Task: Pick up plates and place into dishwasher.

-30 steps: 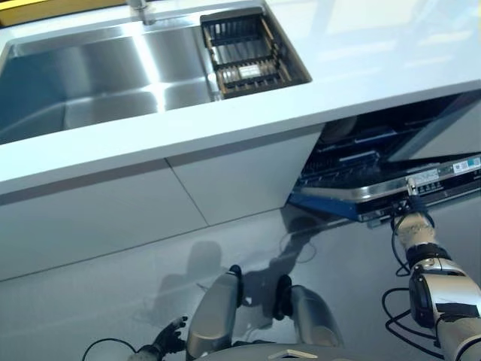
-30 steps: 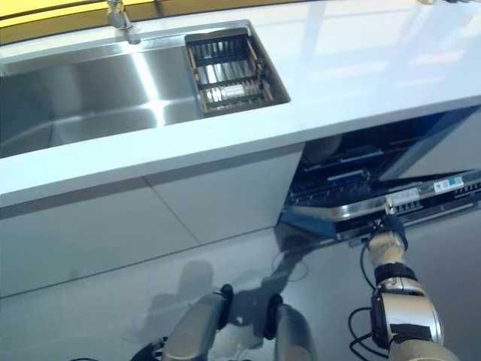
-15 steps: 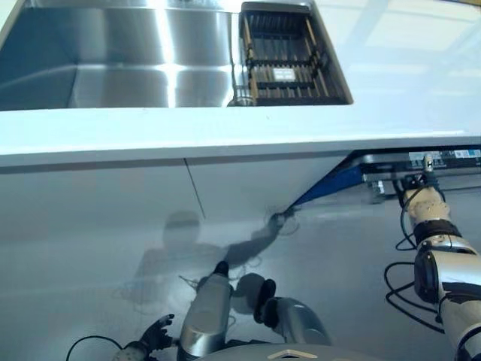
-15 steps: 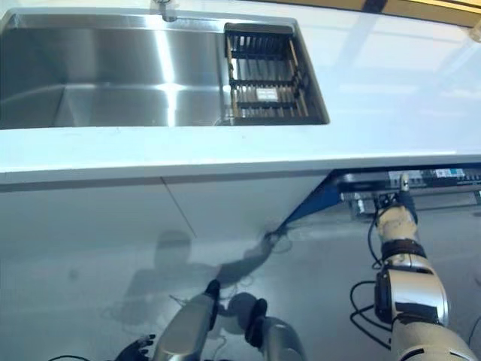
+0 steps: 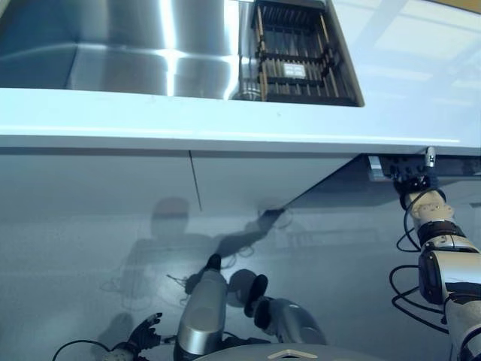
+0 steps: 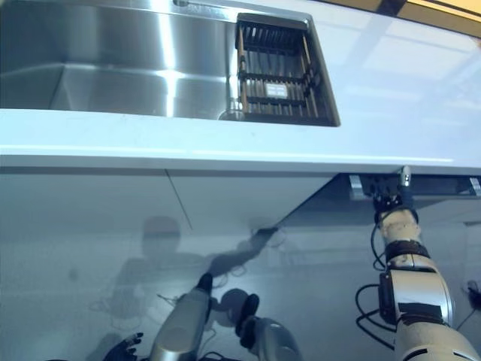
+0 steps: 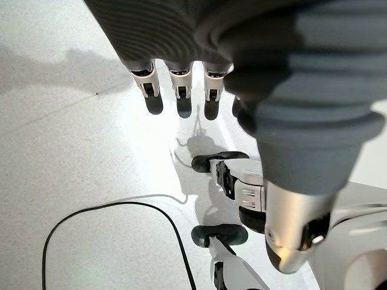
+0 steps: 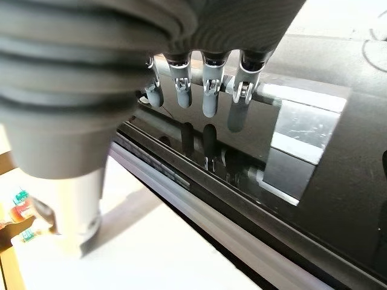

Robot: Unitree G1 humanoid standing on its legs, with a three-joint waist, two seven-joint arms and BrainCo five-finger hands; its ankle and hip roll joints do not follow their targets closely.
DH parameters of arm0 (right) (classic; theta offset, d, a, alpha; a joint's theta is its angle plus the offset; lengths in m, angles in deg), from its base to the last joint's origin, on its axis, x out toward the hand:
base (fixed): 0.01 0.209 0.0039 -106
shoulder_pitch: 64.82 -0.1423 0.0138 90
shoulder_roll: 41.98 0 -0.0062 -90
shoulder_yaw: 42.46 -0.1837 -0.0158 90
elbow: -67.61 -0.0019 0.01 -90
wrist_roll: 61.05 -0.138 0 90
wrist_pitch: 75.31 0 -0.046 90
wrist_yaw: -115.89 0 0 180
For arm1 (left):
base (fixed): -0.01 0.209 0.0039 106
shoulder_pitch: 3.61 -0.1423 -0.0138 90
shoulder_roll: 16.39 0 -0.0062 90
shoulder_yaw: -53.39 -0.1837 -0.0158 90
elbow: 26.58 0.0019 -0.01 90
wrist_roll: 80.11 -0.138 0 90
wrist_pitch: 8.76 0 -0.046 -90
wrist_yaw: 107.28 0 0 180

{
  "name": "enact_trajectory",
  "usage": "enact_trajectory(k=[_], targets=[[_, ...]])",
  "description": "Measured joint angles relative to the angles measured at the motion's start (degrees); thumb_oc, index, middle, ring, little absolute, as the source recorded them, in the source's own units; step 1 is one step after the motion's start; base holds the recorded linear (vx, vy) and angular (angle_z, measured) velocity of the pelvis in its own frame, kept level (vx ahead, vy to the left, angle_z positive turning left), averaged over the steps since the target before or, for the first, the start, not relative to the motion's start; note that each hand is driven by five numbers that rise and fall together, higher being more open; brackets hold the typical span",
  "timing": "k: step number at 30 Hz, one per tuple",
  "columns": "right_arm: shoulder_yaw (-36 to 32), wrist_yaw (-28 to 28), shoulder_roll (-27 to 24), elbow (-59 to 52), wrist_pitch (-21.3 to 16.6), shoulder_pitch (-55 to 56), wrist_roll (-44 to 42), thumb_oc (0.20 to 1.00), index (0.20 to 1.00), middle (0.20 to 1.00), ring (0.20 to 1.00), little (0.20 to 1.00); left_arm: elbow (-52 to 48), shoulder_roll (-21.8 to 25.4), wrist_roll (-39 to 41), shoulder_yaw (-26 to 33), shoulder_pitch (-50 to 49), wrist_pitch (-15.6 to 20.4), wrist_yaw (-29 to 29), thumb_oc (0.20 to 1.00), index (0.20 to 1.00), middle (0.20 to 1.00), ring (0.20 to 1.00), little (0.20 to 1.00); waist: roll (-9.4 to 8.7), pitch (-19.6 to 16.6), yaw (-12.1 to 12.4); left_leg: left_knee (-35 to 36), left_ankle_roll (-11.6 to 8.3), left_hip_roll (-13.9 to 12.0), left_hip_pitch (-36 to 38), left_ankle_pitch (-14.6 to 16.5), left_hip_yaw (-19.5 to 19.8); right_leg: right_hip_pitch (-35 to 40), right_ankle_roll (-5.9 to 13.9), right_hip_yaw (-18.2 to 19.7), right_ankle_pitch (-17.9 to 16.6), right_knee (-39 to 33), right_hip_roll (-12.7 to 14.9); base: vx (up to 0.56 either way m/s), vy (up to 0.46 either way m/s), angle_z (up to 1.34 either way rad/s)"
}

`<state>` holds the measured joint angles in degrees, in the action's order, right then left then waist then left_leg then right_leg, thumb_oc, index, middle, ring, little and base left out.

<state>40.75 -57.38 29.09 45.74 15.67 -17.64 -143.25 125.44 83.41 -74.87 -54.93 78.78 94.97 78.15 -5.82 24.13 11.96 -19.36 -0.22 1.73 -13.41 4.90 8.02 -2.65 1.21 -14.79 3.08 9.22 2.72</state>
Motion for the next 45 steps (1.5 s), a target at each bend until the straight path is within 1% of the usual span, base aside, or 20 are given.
enact_trajectory(k=[2,5,7,9,12,14,15,17,21,27,36,40,43,44,45], targets=[[-0.05,0.01,0.02,0.0,0.12,0.19,0.02,1.0,1.0,1.0,1.0,1.0,-0.02,-0.03,0.0,0.03,-0.02,0.66,-0.15,1.0,1.0,1.0,1.0,1.0,-0.27,0.1,0.02,0.37,0.19,-0.07,0.17,-0.16,-0.03,0.48,0.1,-0.07,-0.44,-0.91,0.05,0.01,0.007,0.02],[-0.16,0.1,-0.01,0.07,0.3,0.35,0.37,1.0,1.0,1.0,1.0,1.0,-0.03,-0.08,-0.02,1.19,-0.05,0.74,-0.26,1.0,1.0,1.0,1.0,1.0,-1.02,0.29,-0.05,1.83,0.39,0.12,0.92,-0.86,-0.5,1.02,0.25,-0.04,-1.08,-1.98,0.38,0.0,0.0,0.0],[-0.3,0.52,-0.3,0.27,0.46,0.36,1.86,1.0,1.0,1.0,1.0,1.0,-0.09,-0.06,-0.01,1.64,-0.02,0.76,-0.6,1.0,1.0,1.0,1.0,1.0,-1.25,0.25,-0.13,1.96,0.54,-0.25,0.96,-0.94,-1.69,1.11,0.26,0.01,-1.22,-2.08,0.56,-0.01,0.035,-0.01],[-0.32,1.67,-0.97,0.27,0.83,0.36,4.13,1.0,1.0,1.0,1.0,1.0,-0.09,-0.01,-0.01,1.68,0.05,0.92,-0.86,1.0,1.0,1.0,1.0,1.0,-1.47,0.12,-0.23,2.15,0.75,-0.09,1.07,-1.06,-1.89,1.11,0.34,0.08,-1.33,-2.14,0.81,-0.03,0.051,-0.01],[0.63,2.31,-3.27,-0.86,2.37,0.15,9.14,1.0,1.0,1.0,1.0,1.0,-0.16,0.01,0.03,1.68,0.08,1.17,-0.92,1.0,1.0,1.0,1.0,1.0,-1.75,-0.18,-0.17,2.92,1.1,0.13,2.02,-1.3,-2.56,1.62,0.51,0.2,-1.36,-2.12,1.33,-0.04,0.057,0.0],[0.93,3.98,-4.25,-1.47,5.13,-0.32,11.21,1.0,1.0,1.0,1.0,1.0,-0.17,0.34,0.04,1.94,-0.04,1.23,-1.0,1.0,1.0,1.0,1.0,1.0,-2.73,-1.03,0.0,3.25,1.19,-0.08,2.23,-1.34,-3.39,1.65,0.69,0.22,-1.24,-2.04,1.55,-0.02,0.047,0.02],[0.97,4.13,-4.24,-1.47,6.3,-0.32,11.75,1.0,1.0,1.0,1.0,1.0,0.11,0.31,0.05,2.15,-0.04,1.21,-1.07,1.0,1.0,1.0,1.0,1.0,-3.36,-1.44,-0.03,3.49,1.31,-0.04,2.78,-1.38,-3.68,1.62,0.75,0.37,-1.2,-2.03,1.68,-0.01,0.036,-0.04],[0.97,3.95,-4.25,-1.51,7.8,-0.33,11.97,1.0,1.0,1.0,1.0,1.0,0.06,0.24,0.05,2.17,-0.04,1.21,-1.23,1.0,1.0,1.0,1.0,1.0,-4.01,-1.99,-0.05,3.82,1.54,0.01,2.83,-1.41,-4.25,1.62,0.85,0.86,-1.21,-1.88,1.88,0.0,0.021,-0.11],[0.97,3.61,-4.55,-1.72,10.41,-0.34,12.06,1.0,1.0,1.0,1.0,1.0,-0.01,0.05,0.04,2.31,-0.02,1.24,-1.47,1.0,1.0,1.0,1.0,1.0,-3.89,-3.19,-0.08,4.37,1.77,0.02,3.79,-1.28,-4.94,1.63,1.03,1.72,-1.32,-1.73,2.04,0.01,-0.003,-0.1],[2.76,2.83,-6.64,-1.72,13.27,-0.34,12.24,1.0,1.0,1.0,1.0,1.0,0.08,-0.07,0.03,2.29,-0.04,1.24,-1.5,1.0,1.0,1.0,1.0,1.0,-2.93,-4.5,-0.13,4.62,1.77,-0.02,3.8,-1.28,-5.04,1.36,1.03,1.88,-1.31,-1.85,1.99,-0.01,-0.009,-0.01],[2.97,3.12,-6.83,-3.01,13.55,-0.33,13.08,1.0,1.0,1.0,1.0,1.0,0.43,-0.05,0.05,2.3,-0.1,1.4,-1.53,1.0,1.0,1.0,1.0,1.0,-2.92,-4.63,-0.31,4.67,1.86,-0.02,3.44,-1.23,-5.85,0.66,1.19,2.69,-1.4,-1.83,2.11,-0.01,0.015,-0.04],[2.91,3.69,-6.82,-6.77,14.41,1.1,13.05,1.0,1.0,1.0,1.0,1.0,1.66,-0.57,0.12,2.82,-0.16,2.31,-1.62,1.0,1.0,1.0,1.0,1.0,-2.75,-4.91,-1.83,4.72,2.32,0.15,3.26,-1.1,-6.46,0.28,1.52,3.2,-1.63,-1.82,2.38,-0.03,0.049,-0.04],[0.48,3.79,-6.82,-13.1,14.37,6.59,13.16,1.0,1.0,1.0,1.0,1.0,1.69,-1.39,0.29,3.76,-0.14,2.35,-2.05,1.0,1.0,1.0,1.0,1.0,-2.28,-5.32,-2.31,5.19,2.6,0.23,3.82,-1.03,-6.43,0.19,1.6,3.4,-1.69,-1.03,2.51,-0.01,0.035,0.01],[-0.14,4.28,-6.8,-14.51,13.74,7.87,14.09,1.0,1.0,1.0,1.0,1.0,1.8,-1.57,0.55,3.78,-0.27,2.38,-2.19,1.0,1.0,1.0,1.0,1.0,-2.25,-5.65,-2.78,5.67,2.73,0.21,4.12,-1.14,-6.44,0.15,1.6,3.42,-1.69,-0.64,2.59,-0.02,0.026,0.04],[-1.91,5.0,-6.81,-15.73,12.19,8.98,15.4,1.0,1.0,1.0,1.0,1.0,2.11,-1.77,0.54,3.79,-0.35,2.39,-2.22,1.0,1.0,1.0,1.0,1.0,-2.27,-6.17,-3.36,6.06,2.89,0.17,4.49,-1.27,-6.65,-0.09,1.6,3.53,-1.69,-0.09,2.63,0.0,0.0,0.0]])
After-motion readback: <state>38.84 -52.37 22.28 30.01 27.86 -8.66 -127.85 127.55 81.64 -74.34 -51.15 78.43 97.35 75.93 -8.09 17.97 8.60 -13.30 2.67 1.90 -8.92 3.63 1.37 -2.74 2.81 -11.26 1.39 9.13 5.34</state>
